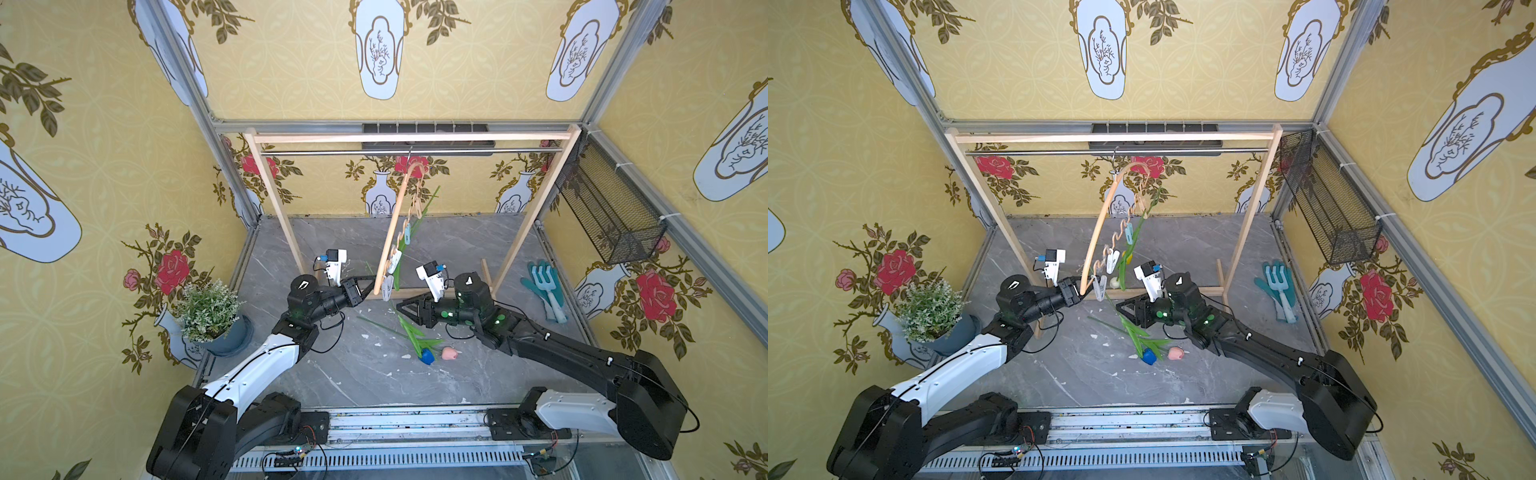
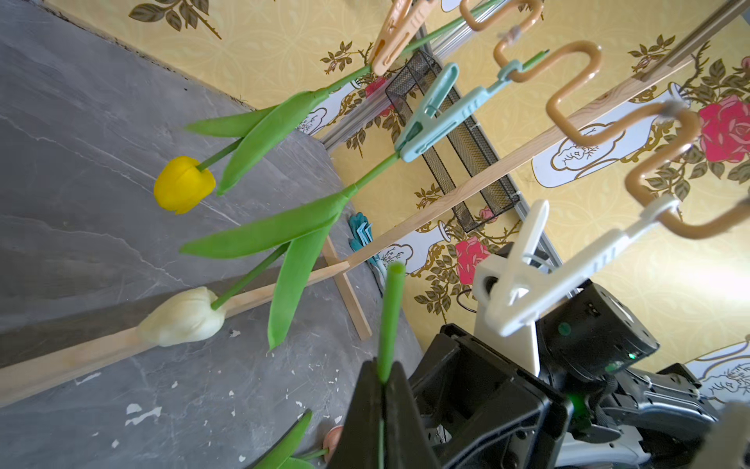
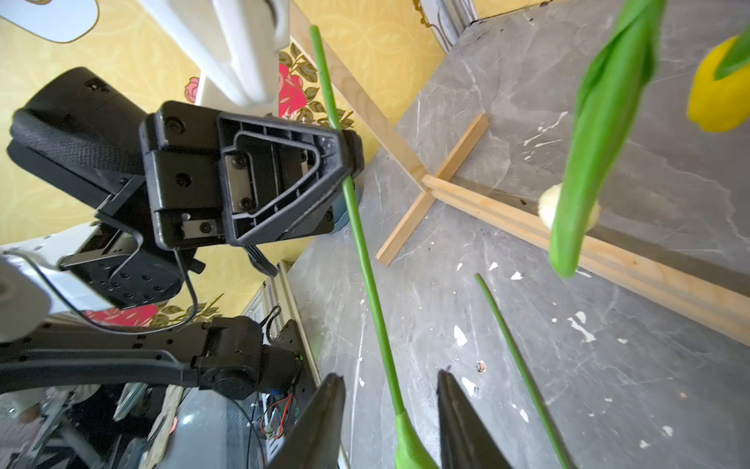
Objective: Dry the flowers on a clothes hanger
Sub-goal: Pick up the flower at the center of the board.
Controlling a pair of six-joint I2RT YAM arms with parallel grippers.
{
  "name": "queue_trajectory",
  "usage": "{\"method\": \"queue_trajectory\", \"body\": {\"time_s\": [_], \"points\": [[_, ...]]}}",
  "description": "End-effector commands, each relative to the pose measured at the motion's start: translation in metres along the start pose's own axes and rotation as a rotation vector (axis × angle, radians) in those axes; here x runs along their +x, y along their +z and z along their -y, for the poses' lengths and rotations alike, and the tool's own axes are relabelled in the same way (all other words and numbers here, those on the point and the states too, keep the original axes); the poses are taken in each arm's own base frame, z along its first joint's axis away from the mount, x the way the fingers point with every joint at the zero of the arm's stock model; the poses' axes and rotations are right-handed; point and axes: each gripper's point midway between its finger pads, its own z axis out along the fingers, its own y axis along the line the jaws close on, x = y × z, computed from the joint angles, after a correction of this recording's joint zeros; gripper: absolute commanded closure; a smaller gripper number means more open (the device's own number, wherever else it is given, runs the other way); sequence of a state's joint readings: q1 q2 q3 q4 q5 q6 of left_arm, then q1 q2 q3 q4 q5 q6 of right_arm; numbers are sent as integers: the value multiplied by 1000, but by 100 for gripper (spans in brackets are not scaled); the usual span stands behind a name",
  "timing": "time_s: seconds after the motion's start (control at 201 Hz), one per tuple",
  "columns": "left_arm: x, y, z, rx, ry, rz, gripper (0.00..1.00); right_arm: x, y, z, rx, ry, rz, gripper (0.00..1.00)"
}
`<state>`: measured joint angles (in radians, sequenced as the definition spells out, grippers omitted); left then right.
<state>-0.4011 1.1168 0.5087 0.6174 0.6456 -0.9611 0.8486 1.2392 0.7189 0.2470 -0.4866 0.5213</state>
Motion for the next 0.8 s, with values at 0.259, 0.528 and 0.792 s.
{"method": "queue_trajectory", "body": {"time_s": [0.259,0.528,0.792], "points": [[-2,-1,13,66,22,2,100,-6,4,-18,-96,-50,8,67],[-4,-4,19,82,28,14,100,0,8,-18,-81,-54,-2,81],[-6,-3,21,91,23,24,100,1,11,-20,-82,-59,-10,84]]}}
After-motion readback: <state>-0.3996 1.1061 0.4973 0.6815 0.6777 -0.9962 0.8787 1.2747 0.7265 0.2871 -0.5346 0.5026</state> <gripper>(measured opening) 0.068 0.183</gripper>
